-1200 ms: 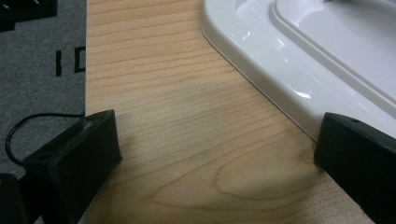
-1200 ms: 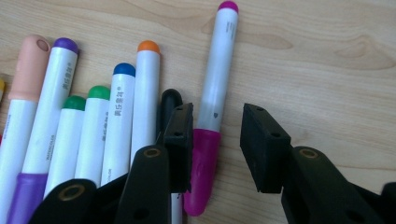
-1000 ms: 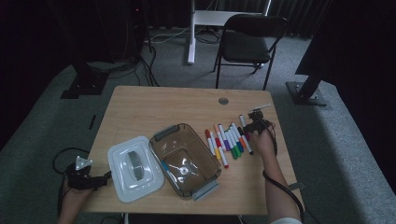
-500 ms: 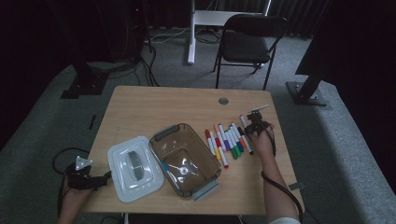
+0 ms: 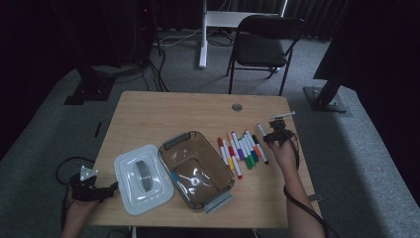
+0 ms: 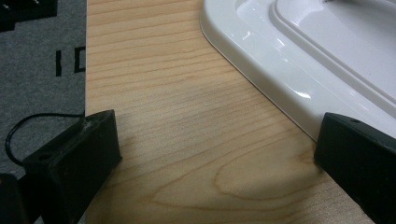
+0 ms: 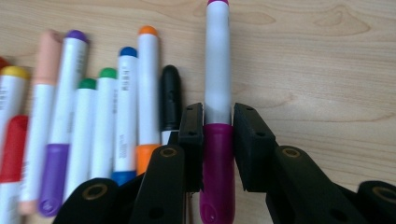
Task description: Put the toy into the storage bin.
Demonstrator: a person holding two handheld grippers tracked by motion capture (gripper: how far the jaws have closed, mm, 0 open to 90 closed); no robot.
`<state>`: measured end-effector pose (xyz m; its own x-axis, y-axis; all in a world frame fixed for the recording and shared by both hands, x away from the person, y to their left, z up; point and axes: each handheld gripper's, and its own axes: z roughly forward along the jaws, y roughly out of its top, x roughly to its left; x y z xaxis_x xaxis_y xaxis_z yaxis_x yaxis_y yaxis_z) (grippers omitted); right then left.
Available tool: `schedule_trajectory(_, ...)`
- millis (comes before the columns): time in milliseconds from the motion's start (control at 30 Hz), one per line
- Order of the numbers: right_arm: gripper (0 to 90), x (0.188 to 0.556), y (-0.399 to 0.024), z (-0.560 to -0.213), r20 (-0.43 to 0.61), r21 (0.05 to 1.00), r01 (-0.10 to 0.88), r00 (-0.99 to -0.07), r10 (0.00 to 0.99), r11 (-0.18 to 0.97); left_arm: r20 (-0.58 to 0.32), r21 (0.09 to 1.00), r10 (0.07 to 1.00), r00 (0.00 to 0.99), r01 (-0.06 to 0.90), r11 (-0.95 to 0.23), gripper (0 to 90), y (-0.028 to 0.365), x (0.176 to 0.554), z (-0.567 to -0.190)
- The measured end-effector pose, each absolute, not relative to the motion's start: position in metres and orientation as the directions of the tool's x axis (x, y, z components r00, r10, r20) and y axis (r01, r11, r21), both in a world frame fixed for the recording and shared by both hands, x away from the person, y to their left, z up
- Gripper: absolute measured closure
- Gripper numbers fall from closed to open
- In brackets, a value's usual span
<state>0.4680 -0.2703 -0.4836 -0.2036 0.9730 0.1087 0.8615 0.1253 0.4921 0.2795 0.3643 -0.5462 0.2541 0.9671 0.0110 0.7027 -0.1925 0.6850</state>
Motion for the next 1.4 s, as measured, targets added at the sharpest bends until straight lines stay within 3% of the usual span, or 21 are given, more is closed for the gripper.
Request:
schedule_trajectory(667,74.5,0.409,-0.222,-0.390,0.145,0.650,0.728,-0.398,0.906,0.216,0.011,0.685,0.967,0.254,0.703,-0.193,0.7,0.364,0.279,-0.546)
schedule_trajectory(1400,74.5,0.342,-0.135,-0.327,0.177,0.737,0.580,-0.662,0.728,0.347,0.011,0.684,0.967,0.254,0.703,-0.193,0.6,0.364,0.280,-0.546)
